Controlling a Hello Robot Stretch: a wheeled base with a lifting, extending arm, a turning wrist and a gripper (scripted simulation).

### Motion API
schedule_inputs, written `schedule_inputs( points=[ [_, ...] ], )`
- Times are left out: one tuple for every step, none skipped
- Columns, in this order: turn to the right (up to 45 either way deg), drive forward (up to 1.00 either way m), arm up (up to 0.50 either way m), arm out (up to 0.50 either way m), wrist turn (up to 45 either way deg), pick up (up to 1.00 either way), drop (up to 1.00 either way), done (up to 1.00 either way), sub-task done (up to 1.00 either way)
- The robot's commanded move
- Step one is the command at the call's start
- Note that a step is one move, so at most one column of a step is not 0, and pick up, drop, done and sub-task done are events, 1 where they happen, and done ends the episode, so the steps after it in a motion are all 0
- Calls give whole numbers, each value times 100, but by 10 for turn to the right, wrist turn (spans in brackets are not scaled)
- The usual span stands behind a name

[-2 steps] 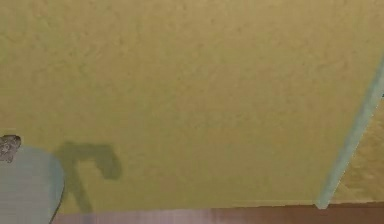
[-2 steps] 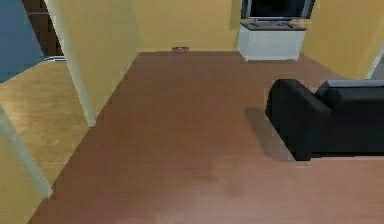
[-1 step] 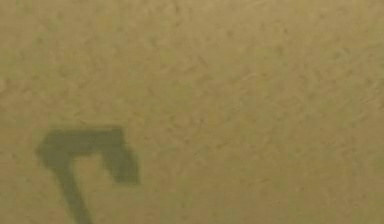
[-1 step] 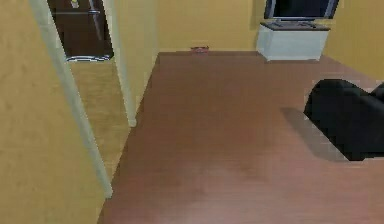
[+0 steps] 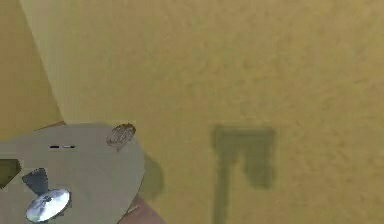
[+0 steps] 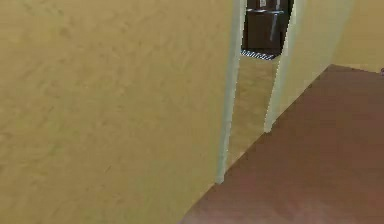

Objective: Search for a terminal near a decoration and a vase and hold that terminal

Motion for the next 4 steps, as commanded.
schedule_inputs(
  points=[
    [-450,0,0,0,0,0,0,0,0],
    [-450,0,0,0,0,0,0,0,0],
    [-390,0,0,0,0,0,0,0,0],
    [450,0,0,0,0,0,0,0,0]
  ],
)
